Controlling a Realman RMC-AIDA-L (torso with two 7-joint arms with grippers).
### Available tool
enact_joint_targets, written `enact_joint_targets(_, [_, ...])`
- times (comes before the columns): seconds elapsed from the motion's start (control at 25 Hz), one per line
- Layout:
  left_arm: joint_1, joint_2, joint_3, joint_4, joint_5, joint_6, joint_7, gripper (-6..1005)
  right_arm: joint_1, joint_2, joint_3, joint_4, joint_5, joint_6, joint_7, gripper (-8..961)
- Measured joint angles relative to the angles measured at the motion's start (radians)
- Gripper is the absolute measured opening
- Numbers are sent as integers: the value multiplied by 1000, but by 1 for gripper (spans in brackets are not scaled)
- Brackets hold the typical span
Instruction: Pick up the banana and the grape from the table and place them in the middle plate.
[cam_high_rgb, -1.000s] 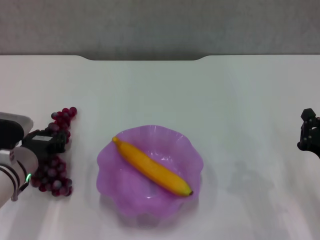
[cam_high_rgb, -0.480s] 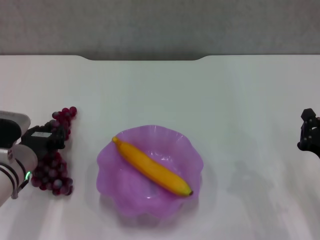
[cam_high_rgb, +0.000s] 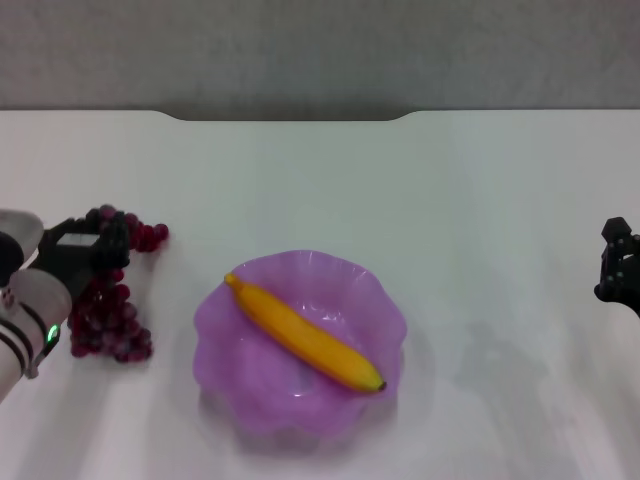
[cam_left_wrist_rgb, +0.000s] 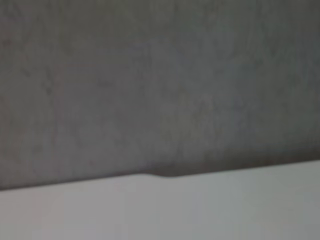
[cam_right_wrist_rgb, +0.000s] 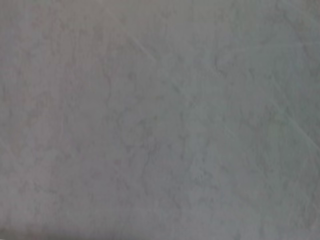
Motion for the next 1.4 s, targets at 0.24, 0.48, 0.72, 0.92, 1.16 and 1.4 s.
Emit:
enact_joint_targets(0.24, [2, 2, 0, -65, 7, 1, 3, 266, -1, 0, 0, 2, -1, 0, 0, 0])
enact_joint_targets(0.48, [30, 5, 4, -178, 8, -10, 4, 262, -2, 0, 0, 7, 0, 0, 0, 0])
enact_joint_targets(0.72, [116, 13, 38, -443, 10, -70, 54, 260, -2, -1, 0, 19, -1, 0, 3, 0])
enact_joint_targets(0.92, [186, 13, 96, -707, 11, -159, 152, 258, -2, -2, 0, 24, 0, 0, 5, 0])
enact_joint_targets(1.16, [235, 12, 213, -847, 11, -209, 235, 256, -2, -2, 0, 26, 0, 0, 5, 0])
enact_joint_targets(1.4, [248, 12, 311, -833, 11, -208, 243, 254, -2, -2, 1, 26, 0, 0, 5, 0])
